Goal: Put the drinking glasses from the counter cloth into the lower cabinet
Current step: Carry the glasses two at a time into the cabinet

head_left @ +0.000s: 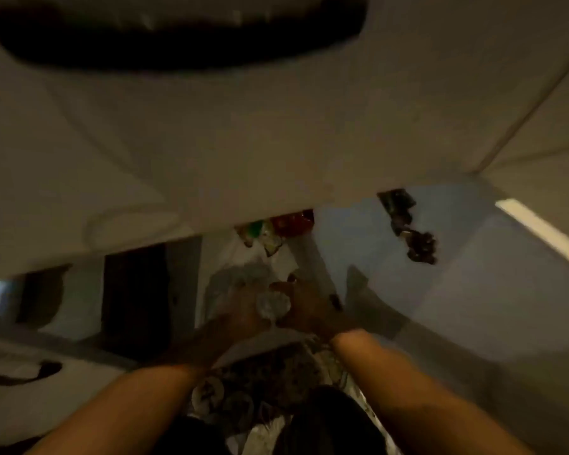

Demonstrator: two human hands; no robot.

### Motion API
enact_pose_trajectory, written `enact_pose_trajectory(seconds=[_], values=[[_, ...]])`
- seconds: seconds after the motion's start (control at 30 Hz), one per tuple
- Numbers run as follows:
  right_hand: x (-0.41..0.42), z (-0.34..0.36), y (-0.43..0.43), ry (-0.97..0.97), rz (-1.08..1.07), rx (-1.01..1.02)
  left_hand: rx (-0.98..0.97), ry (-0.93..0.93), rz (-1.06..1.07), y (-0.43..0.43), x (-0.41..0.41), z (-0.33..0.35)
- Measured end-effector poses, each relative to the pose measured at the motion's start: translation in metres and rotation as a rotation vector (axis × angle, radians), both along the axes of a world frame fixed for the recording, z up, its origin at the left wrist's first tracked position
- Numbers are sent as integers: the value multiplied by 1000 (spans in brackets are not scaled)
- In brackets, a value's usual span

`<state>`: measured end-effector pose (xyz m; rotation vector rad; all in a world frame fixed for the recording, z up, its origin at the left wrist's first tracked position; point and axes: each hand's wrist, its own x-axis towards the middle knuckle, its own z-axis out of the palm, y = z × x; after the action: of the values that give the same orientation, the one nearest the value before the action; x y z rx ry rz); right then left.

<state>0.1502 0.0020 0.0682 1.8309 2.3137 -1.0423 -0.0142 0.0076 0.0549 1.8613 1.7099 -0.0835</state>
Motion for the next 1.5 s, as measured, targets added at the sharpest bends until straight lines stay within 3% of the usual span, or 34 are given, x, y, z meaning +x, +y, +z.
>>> enact_pose_trajectory(seconds=[0.33,0.77,1.23,1.5], values=[[-32,-103,38,-21,35,133,62,158,47,16,-21,-71],[-62,-227,79,-140,-47,100,13,-9,67,31,-46,-182],[-57,-253,59,-46,-97,43,54,5,126,38,-50,-220],[-49,-268,57,-41,-78,118,60,-39,149,37,-45,-228]])
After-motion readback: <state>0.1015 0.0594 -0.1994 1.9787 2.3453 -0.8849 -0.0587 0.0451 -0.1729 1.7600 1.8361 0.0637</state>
